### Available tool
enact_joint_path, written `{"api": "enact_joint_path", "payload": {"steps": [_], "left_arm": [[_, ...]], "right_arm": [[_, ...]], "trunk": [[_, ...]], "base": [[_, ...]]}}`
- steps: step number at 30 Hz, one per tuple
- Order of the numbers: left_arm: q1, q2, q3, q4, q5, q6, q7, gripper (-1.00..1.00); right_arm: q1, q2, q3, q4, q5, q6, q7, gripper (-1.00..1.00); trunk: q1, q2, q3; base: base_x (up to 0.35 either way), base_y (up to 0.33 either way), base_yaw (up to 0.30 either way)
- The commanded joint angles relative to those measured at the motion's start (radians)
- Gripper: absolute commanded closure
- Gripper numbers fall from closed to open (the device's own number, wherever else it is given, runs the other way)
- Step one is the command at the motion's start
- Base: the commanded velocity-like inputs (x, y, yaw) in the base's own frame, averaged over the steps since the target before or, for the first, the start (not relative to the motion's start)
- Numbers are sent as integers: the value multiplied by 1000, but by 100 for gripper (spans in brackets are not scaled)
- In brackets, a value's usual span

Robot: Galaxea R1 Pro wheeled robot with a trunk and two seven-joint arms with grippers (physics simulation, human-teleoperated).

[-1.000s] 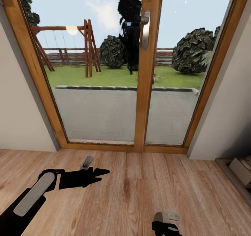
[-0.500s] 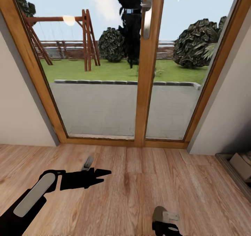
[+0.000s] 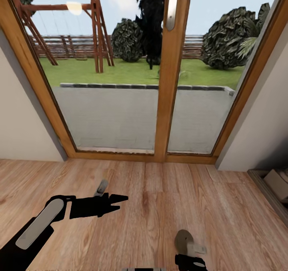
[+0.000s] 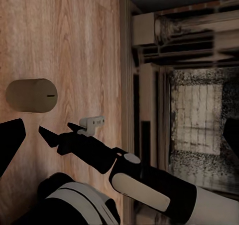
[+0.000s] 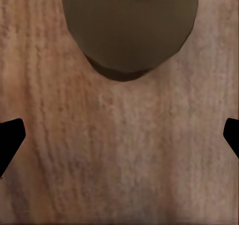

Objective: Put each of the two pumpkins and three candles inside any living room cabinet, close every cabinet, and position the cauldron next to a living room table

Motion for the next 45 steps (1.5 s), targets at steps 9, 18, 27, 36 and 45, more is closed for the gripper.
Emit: {"api": "enact_joint_path", "payload": {"steps": [9,18,27,36,45], "left_arm": [[-1,1,-1,0,2,1,-2,-100],[-1,-1,-7,0,2,0,-1,-100],[-1,1,-8,0,3,0,-1,-100],[-1,1,-8,0,3,0,-1,-100],[-1,0,-8,1,3,0,-1,-100]], "right_arm": [[-1,0,8,4,-8,-2,-6,-100],[-1,0,8,4,-8,-2,-6,-100],[-1,0,8,4,-8,-2,-6,-100],[-1,0,8,4,-7,-2,-6,-100],[-1,0,9,4,-7,-3,-6,-100]], "trunk": [[1,-1,-13],[1,-1,-13],[1,-1,-13],[1,-1,-13],[1,-1,-13]], "base": [[0,0,0],[125,0,0],[73,0,0],[111,0,0],[113,0,0]]}}
